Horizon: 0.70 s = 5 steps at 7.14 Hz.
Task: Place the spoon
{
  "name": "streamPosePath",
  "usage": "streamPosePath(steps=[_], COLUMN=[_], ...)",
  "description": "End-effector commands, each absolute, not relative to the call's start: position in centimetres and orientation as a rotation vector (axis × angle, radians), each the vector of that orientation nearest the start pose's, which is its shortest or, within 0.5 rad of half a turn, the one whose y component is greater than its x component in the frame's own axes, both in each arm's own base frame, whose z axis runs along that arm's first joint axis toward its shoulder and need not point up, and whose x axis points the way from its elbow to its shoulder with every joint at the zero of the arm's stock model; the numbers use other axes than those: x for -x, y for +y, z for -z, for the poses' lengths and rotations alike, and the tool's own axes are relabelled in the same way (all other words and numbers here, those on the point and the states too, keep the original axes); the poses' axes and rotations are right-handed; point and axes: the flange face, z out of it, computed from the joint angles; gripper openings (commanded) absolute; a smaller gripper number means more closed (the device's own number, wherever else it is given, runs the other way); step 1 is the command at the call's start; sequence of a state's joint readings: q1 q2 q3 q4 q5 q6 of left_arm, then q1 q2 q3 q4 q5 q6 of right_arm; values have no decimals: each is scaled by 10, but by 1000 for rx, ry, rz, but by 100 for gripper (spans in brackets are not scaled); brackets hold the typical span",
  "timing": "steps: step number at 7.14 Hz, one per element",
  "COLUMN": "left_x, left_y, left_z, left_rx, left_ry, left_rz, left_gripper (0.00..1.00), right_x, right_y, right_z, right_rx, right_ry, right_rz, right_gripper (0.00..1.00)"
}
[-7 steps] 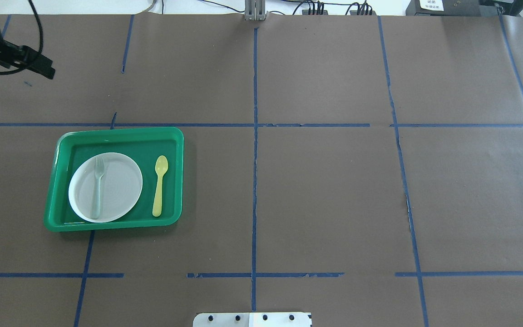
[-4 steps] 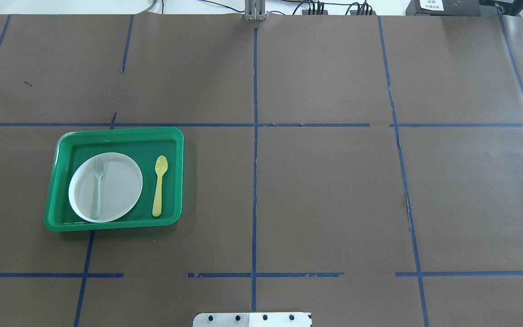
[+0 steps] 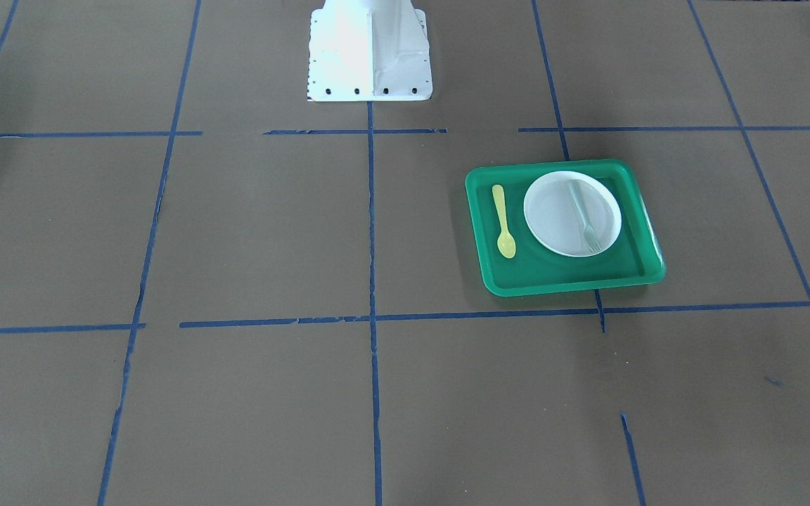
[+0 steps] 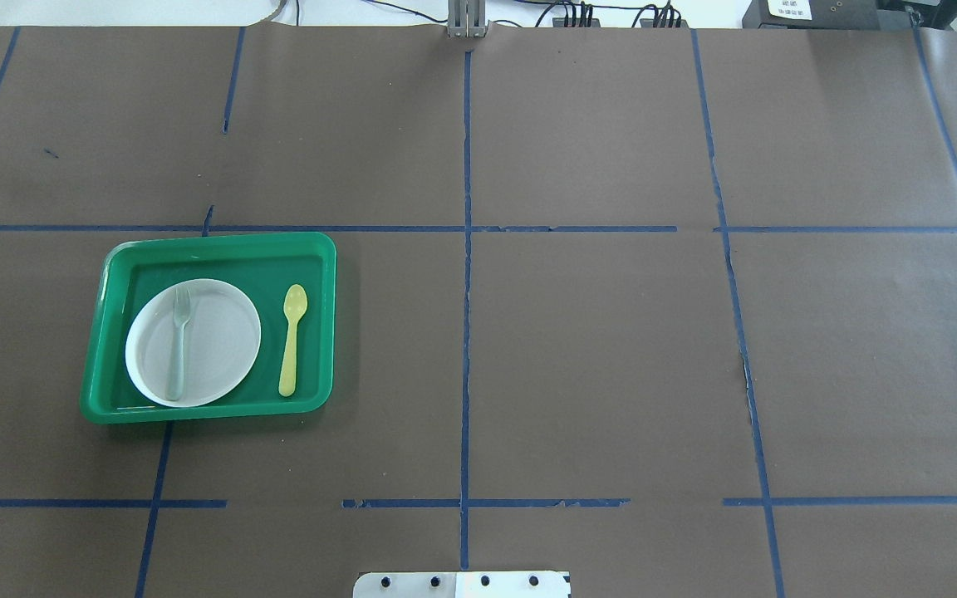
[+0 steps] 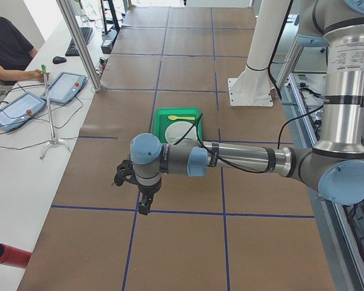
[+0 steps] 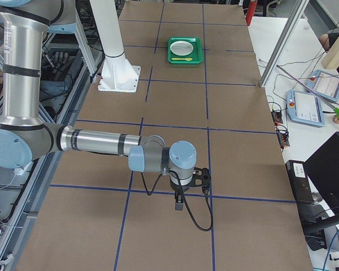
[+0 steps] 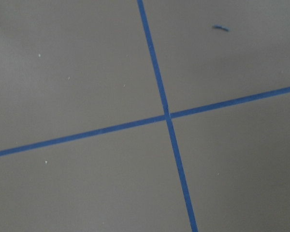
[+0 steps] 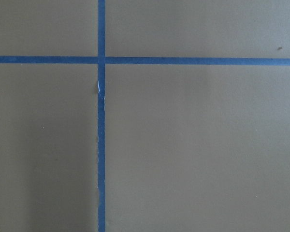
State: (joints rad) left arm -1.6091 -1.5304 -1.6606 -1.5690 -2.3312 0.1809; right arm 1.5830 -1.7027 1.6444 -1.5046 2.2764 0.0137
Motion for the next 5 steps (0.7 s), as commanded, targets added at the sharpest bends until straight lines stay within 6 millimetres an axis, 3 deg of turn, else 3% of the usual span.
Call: streamPosePath(steps=[1,5], left_x=[82,81], left_y=[-441,-439], left_z=[-666,-672], left_rx=[-71,-52], left_ry=[781,782], left_rz=[-125,-117], left_gripper=[100,100], right_x=[-74,-74], right_y=[-435,-435], right_z=[-682,-682], right_rx=[-7,-7], right_ry=[-706,-706], right_rz=[-22,-22], right_gripper=[100,100])
